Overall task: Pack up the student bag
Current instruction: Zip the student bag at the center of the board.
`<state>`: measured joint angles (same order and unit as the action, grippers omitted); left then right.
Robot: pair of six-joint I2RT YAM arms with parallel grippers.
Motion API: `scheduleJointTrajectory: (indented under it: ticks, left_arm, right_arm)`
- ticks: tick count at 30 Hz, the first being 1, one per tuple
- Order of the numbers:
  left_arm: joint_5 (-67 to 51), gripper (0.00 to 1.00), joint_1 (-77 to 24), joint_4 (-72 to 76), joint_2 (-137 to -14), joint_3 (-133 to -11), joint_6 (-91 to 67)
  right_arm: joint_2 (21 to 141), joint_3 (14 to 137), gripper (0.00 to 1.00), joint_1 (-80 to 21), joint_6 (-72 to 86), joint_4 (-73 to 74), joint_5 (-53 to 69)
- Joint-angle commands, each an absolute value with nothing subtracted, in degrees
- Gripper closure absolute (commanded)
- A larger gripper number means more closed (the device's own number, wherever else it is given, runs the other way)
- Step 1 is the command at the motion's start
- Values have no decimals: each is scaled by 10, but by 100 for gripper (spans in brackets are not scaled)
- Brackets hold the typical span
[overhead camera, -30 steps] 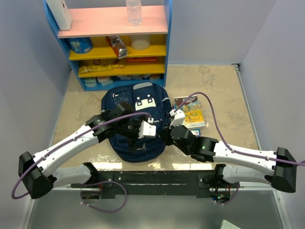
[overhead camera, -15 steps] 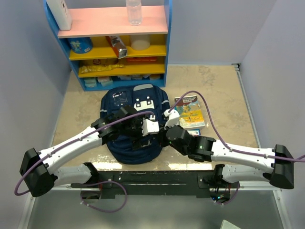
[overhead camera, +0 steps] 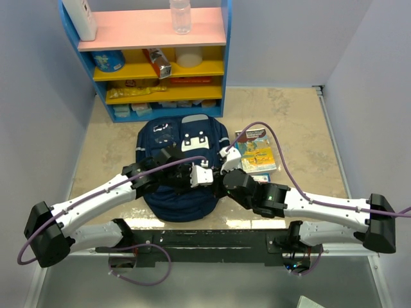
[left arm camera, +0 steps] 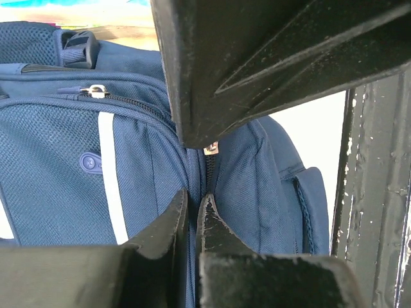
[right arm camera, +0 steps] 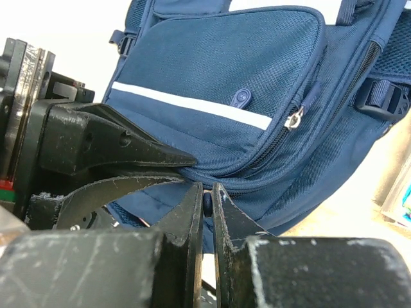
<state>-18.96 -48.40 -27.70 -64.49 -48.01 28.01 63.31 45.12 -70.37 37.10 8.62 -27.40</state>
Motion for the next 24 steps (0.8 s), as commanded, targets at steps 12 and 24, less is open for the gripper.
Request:
scheduleJointTrajectory:
  ticks: [12,24]
  left_arm:
    - [-171,100,-484,-308,-612,-479,301]
    - [-190,100,-484,-360,-613,-505,348]
  right_arm:
    - [591,442,100,-627,352,45,-312]
    - [620,418,100,-506,293,24,-263]
